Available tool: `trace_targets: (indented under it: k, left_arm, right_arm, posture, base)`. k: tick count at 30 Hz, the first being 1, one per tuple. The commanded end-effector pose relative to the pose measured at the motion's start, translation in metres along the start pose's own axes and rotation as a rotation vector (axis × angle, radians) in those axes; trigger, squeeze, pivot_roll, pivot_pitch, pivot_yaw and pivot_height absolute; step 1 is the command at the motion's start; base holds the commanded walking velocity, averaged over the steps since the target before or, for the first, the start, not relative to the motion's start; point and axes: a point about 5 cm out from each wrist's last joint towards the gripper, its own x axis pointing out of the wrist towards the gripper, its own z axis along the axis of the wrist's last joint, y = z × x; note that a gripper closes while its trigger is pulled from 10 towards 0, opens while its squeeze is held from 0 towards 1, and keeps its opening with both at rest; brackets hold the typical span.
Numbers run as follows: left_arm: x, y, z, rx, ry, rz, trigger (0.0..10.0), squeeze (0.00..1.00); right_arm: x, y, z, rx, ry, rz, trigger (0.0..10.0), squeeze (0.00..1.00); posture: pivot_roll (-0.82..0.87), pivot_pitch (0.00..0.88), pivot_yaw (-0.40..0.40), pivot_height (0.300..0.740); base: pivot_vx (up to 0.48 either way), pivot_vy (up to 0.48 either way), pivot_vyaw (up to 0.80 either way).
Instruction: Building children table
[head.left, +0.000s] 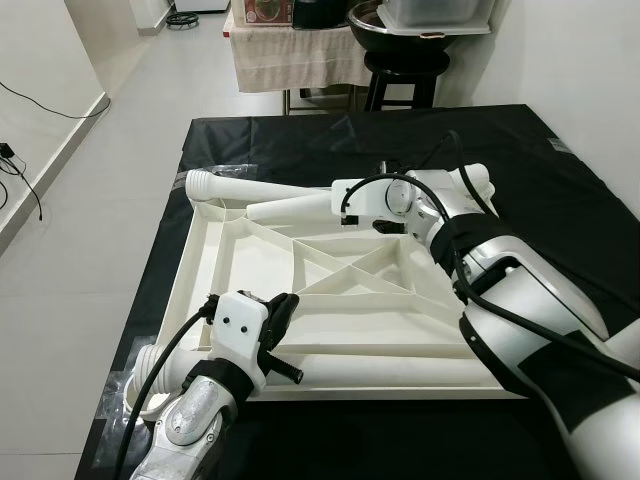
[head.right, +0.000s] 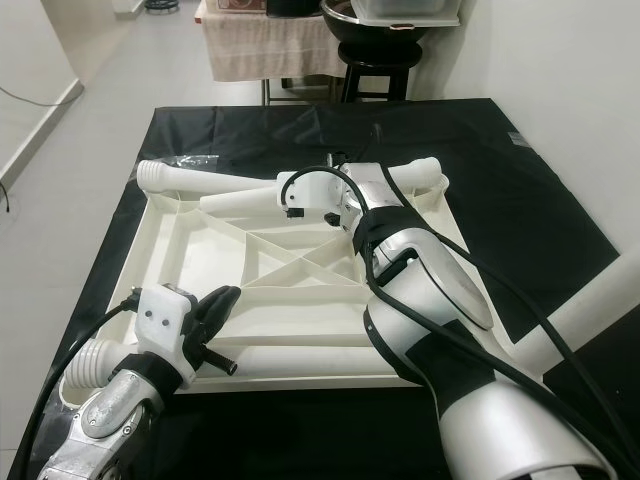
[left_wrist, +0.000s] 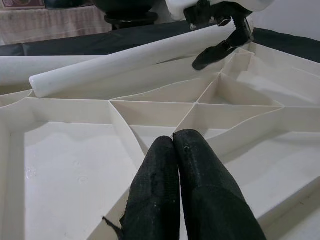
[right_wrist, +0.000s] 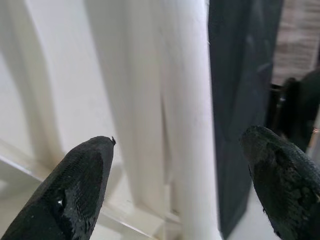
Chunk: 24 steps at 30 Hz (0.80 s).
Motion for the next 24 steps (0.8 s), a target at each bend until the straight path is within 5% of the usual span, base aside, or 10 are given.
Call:
trace_targets:
  k: [1, 2, 4, 5, 6, 10, 17, 22, 24]
  left_arm:
    - [-0.005, 0.003, -0.021, -0.013, 0.114, 0.019, 10.0, 0.00]
    - [-0.005, 0.003, -0.021, -0.013, 0.114, 0.019, 10.0, 0.00]
    - [-0.005, 0.003, -0.022, -0.013, 0.114, 0.018, 10.0, 0.00]
    - [-0.006, 0.003, -0.022, -0.012, 0.115, 0.017, 10.0, 0.00]
    - [-0.006, 0.003, -0.022, -0.012, 0.115, 0.017, 10.0, 0.00]
    - [-0.006, 0.003, -0.022, -0.011, 0.115, 0.014, 10.0, 0.00]
    - [-0.005, 0.002, -0.021, -0.009, 0.114, 0.008, 10.0, 0.00]
    - [-0.005, 0.003, -0.020, -0.006, 0.110, 0.015, 10.0, 0.00]
    - [-0.006, 0.003, -0.018, -0.014, 0.104, 0.023, 10.0, 0.00]
  right_arm:
    - [0.000, 0.003, 0.006, 0.058, -0.066, 0.051, 10.0, 0.62]
    - [-0.001, 0.002, 0.009, 0.094, -0.098, 0.072, 10.0, 0.27]
    - [-0.003, 0.000, 0.013, 0.137, -0.147, 0.094, 10.0, 0.27]
    - [-0.007, -0.004, 0.022, 0.225, -0.232, 0.119, 10.0, 0.00]
    - [-0.007, -0.004, 0.022, 0.225, -0.232, 0.119, 10.0, 0.00]
    - [-0.018, -0.023, 0.039, 0.563, -0.459, 0.089, 10.0, 0.00]
    - [-0.007, -0.013, 0.041, 0.858, -0.447, 0.005, 10.0, 0.00]
    - [0.003, 0.006, 0.043, 0.966, -0.400, 0.039, 10.0, 0.00]
    - [0.006, 0.011, 0.045, 1.117, -0.385, 0.039, 10.0, 0.00]
  posture:
    - [-0.04, 0.111, -0.022, 0.740]
    - [-0.04, 0.106, -0.021, 0.740]
    - [-0.04, 0.105, -0.021, 0.740]
    - [-0.04, 0.104, -0.021, 0.740]
    - [-0.04, 0.104, -0.021, 0.740]
    - [-0.04, 0.102, -0.016, 0.740]
    - [-0.03, 0.102, -0.014, 0.740]
    - [-0.03, 0.103, -0.013, 0.740]
    - [-0.02, 0.118, -0.022, 0.740]
  base:
    - [0.000, 0.000, 0.00]
    - [0.000, 0.000, 0.00]
    - [0.000, 0.000, 0.00]
    - [0.000, 0.000, 0.00]
    - [0.000, 0.000, 0.00]
    - [0.000, 0.000, 0.00]
    - [0.000, 0.000, 0.00]
    - [0.000, 0.000, 0.00]
    - [0.000, 0.000, 0.00]
